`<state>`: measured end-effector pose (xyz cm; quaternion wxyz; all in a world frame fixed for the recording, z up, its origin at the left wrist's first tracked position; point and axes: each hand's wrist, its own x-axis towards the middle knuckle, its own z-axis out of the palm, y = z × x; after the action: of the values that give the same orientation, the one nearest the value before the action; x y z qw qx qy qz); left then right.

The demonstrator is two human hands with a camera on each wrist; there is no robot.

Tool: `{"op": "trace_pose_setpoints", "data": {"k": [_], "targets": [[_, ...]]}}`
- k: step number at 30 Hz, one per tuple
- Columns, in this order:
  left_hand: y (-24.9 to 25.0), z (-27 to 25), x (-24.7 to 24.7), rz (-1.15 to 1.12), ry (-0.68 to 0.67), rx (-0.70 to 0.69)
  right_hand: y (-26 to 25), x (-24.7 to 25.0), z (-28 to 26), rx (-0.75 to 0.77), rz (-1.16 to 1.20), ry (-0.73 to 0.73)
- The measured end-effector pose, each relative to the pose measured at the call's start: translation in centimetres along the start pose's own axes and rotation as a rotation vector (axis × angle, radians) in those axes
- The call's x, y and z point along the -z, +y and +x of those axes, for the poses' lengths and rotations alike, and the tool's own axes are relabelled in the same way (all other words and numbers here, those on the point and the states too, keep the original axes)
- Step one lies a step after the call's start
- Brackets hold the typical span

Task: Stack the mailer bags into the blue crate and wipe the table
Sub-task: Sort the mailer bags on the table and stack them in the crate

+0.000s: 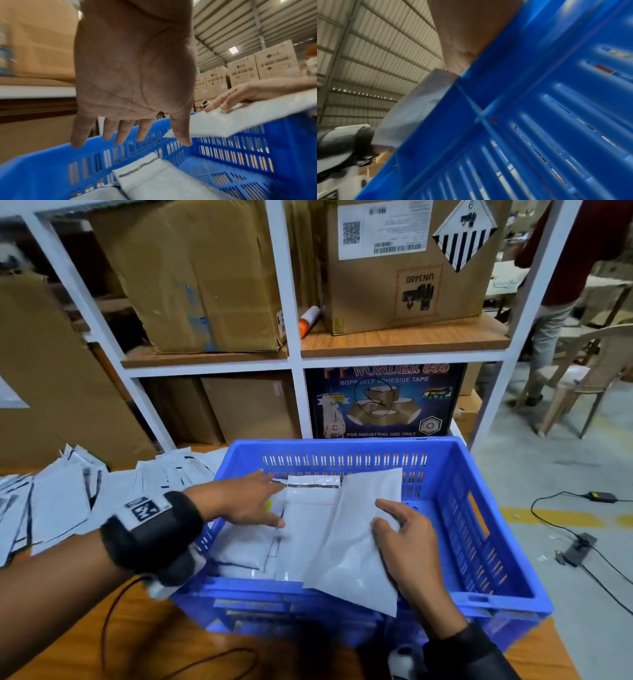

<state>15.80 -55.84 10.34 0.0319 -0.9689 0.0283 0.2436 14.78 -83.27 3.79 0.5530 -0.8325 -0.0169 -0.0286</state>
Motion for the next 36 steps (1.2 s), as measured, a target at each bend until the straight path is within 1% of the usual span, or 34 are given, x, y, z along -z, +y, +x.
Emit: {"op": "trace_pose_setpoints", "data": {"k": [2, 5, 8, 11, 13, 16, 18, 19, 23, 24, 25, 26, 27, 28, 29, 31, 32, 33, 34, 36], "targets": [[-2.3, -1.9, -1.8, -0.028, 0.010, 0.046, 0.0, 0.2, 0.0, -0.003, -0.004, -0.025], [-5.2, -3.4, -5.7, -0.012, 0.130, 0.068, -0.3, 0.5, 0.3, 0.020, -0.083, -0.115], [-6.1, -3.6, -8.7, 0.008, 0.244, 0.065, -1.9, 1.6, 1.1, 0.076, -0.228, -0.215], [-5.8, -3.4, -9.7, 0.035, 0.337, 0.088, -4.6, 2.7, 3.1, 0.139, -0.355, -0.331], [-5.9, -3.1, -9.8, 0.044, 0.361, 0.084, -6.6, 2.8, 4.8, 0.167, -0.414, -0.384], [-6.1, -3.0, -10.1, 0.011, 0.371, 0.074, -9.2, 1.4, 7.2, 0.177, -0.450, -0.446], [-6.2, -3.0, -10.2, 0.000, 0.387, 0.072, -10.1, -0.6, 8.1, 0.134, -0.416, -0.513], [-6.2, -2.9, -10.2, -0.007, 0.394, 0.071, -10.1, -1.9, 8.3, 0.086, -0.382, -0.549], [-6.2, -2.8, -10.3, -0.037, 0.401, 0.074, -8.0, -6.6, 7.6, -0.161, -0.283, -0.701], [-6.2, -2.8, -10.3, -0.032, 0.397, 0.078, -7.6, -7.2, 7.0, -0.224, -0.310, -0.771], [-6.1, -2.8, -10.3, -0.022, 0.394, 0.082, -7.6, -7.4, 6.5, -0.259, -0.379, -0.872], [-6.1, -2.9, -10.3, -0.011, 0.394, 0.085, -7.7, -7.3, 6.2, -0.274, -0.469, -0.986], [-6.1, -2.9, -10.3, -0.004, 0.395, 0.087, -8.0, -7.2, 6.2, -0.266, -0.566, -1.063], [-6.1, -2.9, -10.3, -0.001, 0.396, 0.088, -8.2, -7.1, 6.5, -0.220, -0.673, -1.082], [-6.0, -2.9, -10.3, 0.001, 0.397, 0.089, -8.3, -7.1, 7.0, -0.124, -0.815, -1.056], [-6.1, -2.8, -10.4, 0.002, 0.395, 0.091, -8.6, -7.5, 8.3, 0.189, -1.183, -0.965], [-6.1, -2.8, -10.5, 0.002, 0.392, 0.090, -8.4, -7.9, 8.7, 0.332, -1.294, -0.945], [-6.1, -2.8, -10.5, -0.001, 0.390, 0.089, -8.2, -8.3, 9.0, 0.409, -1.309, -0.958], [-6.1, -2.8, -10.5, -0.001, 0.388, 0.089, -7.8, -8.9, 9.1, 0.433, -1.282, -0.989], [-6.1, -2.7, -10.5, 0.012, 0.382, 0.090, -6.5, -10.4, 8.8, 0.419, -1.268, -1.041]]}}
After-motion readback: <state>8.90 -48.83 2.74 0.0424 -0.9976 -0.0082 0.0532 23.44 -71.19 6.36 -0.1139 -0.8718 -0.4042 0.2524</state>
